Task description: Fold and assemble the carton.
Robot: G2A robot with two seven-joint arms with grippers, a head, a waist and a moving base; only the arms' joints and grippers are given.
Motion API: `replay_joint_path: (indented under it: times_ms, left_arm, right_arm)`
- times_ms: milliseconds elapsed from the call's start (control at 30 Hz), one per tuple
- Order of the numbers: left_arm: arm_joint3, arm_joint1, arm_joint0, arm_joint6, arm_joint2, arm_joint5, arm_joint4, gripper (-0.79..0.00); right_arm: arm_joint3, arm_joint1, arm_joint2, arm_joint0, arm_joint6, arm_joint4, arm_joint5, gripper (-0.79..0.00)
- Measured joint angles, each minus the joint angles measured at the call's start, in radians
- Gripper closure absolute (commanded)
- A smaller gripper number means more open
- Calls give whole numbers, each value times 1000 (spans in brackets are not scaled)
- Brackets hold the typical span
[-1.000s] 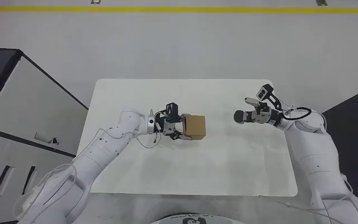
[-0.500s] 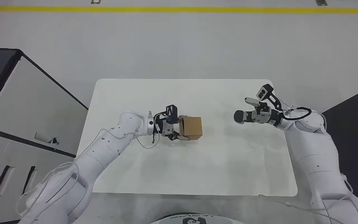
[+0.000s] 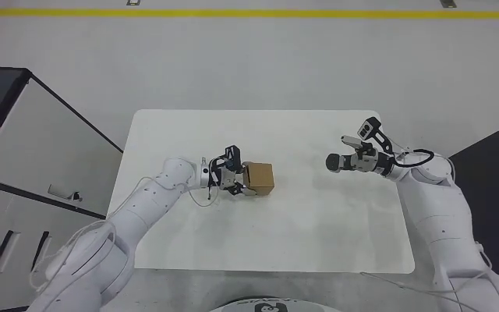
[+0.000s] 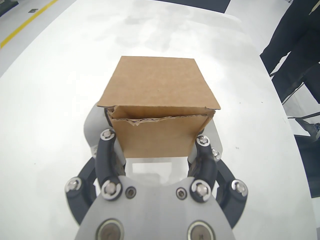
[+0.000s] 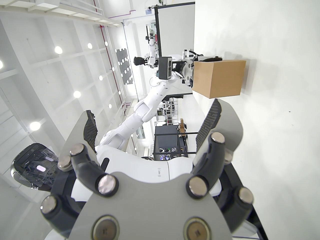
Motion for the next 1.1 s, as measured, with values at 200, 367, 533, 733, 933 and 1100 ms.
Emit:
replay_joint_path:
  times_ms: [200, 367, 533, 733, 933, 1100]
  left_arm:
    - [51, -22, -18, 30, 24, 7, 13, 0]
    - [86, -36, -30, 54, 40, 8, 26, 0]
    - [118, -47, -39, 72, 52, 11, 36, -231]
    - [147, -56, -47, 93, 62, 14, 48, -785]
    - [167, -61, -51, 111, 68, 19, 59, -785]
    - [181, -62, -52, 127, 72, 24, 67, -785]
  right_arm:
    - [0, 0, 0, 0, 0, 0, 0, -785]
    - [0, 0, 0, 0, 0, 0, 0, -785]
    - [0, 0, 0, 0, 0, 0, 0, -785]
    - [0, 0, 0, 0, 0, 0, 0, -785]
    - [0, 0, 0, 0, 0, 0, 0, -785]
    - [0, 0, 0, 0, 0, 0, 0, -785]
